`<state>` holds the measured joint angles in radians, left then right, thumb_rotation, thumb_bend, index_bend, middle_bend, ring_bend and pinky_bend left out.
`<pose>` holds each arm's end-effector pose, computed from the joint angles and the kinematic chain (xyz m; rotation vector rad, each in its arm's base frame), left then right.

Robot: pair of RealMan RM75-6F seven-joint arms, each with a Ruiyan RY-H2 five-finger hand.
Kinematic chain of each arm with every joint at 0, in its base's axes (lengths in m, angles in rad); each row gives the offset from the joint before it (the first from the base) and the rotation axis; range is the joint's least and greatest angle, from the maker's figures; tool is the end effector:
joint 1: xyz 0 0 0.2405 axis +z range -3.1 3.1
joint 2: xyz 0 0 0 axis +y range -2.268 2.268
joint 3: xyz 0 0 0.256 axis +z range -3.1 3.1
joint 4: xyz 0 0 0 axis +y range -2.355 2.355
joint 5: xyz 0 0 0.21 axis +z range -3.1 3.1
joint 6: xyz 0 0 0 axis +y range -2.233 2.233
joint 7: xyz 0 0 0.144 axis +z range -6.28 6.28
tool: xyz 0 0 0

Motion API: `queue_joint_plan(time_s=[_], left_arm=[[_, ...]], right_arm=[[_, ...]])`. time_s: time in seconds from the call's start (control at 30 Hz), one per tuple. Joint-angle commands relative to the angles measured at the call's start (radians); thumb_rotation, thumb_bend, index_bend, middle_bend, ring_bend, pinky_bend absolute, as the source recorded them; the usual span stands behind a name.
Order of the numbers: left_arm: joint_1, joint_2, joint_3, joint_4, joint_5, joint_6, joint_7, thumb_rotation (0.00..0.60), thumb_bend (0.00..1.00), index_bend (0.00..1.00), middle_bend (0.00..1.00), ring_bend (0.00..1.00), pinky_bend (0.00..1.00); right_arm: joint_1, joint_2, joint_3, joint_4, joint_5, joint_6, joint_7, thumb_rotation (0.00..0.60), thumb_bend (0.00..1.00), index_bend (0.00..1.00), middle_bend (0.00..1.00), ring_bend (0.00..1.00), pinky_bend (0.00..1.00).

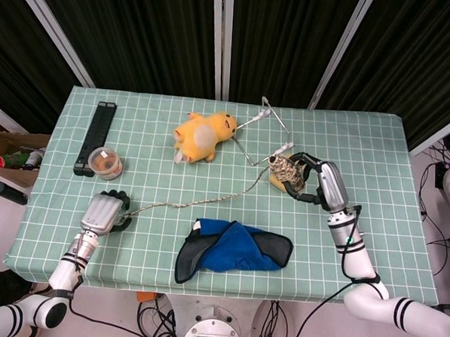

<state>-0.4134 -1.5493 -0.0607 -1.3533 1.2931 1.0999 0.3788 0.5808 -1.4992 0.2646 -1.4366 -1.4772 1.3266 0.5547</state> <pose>-0.2694 0.2700 -0.0052 -1.7594 -0.8785 -0.6737 -0.1551 -0.3377 0.0665 1.3803 -1.2719 1.8279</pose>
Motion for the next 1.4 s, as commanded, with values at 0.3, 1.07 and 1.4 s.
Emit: queue_joint_plan(time_s=[0.3, 1.07, 1.4], left_arm=[[-0.005, -0.014, 0.005, 0.017, -0.007, 0.005, 0.027, 0.518, 0.35, 0.54, 0.35, 0.33, 0.47], [0.019, -0.027, -0.001, 0.009, 0.047, 0.11, -0.035, 0.6, 0.53, 0.67, 0.44, 0.42, 0.56], [0.055, 0.097, -0.047, -0.109, 0.103, 0.221, -0.228, 0.6, 0.53, 0.69, 0.46, 0.44, 0.58]], right_arm=[[0.0, -0.005, -0.001, 0.01, 0.003, -0.002, 0.003, 0.6, 0.67, 0.78, 0.6, 0.56, 0.72], [-0.006, -0.002, -0.002, 0.007, 0.001, 0.003, 0.007, 0.6, 0.66, 0.78, 0.6, 0.56, 0.72], [0.0, -0.01, -0.014, 0.006, -0.012, -0.004, 0.003, 0.6, 0.67, 0.78, 0.6, 0.56, 0.72]])
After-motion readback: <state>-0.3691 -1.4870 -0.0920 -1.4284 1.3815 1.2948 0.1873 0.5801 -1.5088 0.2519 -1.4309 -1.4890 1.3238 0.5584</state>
